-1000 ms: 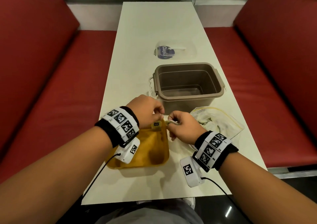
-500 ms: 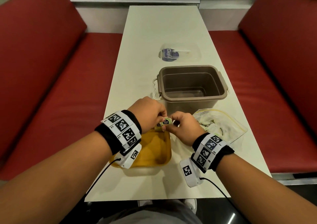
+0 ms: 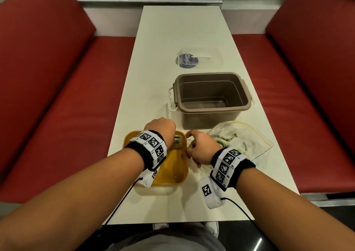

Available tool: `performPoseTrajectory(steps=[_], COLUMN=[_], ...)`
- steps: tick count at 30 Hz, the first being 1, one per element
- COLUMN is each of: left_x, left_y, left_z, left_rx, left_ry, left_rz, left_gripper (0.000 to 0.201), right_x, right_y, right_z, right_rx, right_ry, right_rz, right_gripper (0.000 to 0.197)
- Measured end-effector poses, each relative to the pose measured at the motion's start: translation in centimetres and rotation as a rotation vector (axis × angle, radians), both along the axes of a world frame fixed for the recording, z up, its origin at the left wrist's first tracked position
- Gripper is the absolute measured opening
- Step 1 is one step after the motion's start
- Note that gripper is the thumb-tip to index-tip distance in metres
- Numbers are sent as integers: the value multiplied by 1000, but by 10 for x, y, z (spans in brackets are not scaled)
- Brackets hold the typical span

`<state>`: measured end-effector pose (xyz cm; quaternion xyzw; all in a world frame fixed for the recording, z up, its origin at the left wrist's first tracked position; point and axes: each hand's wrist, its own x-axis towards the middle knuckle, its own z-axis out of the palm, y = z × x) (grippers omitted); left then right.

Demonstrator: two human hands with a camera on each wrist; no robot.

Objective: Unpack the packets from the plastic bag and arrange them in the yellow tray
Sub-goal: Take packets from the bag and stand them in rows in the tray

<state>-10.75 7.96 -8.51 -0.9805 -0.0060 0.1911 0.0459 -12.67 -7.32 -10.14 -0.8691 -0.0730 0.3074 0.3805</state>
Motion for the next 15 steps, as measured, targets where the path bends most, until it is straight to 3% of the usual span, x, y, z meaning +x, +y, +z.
performPoseTrajectory(steps=[5,9,15], left_x=[-5,-6,-1], left_y=[3,4,1], left_z=[-10,-25,-32], left_rx=[-23,-69,-104], left_ry=[121,263,282], left_rz=[109,136,176], left_gripper=[27,23,25], right_x=[0,2,2], right_y=[0,-1,0], right_z=[0,-1,-2], right_rx=[9,4,-26], right_ry=[16,25,-8], right_rz=[5,14,50], right_gripper=[40,40,42])
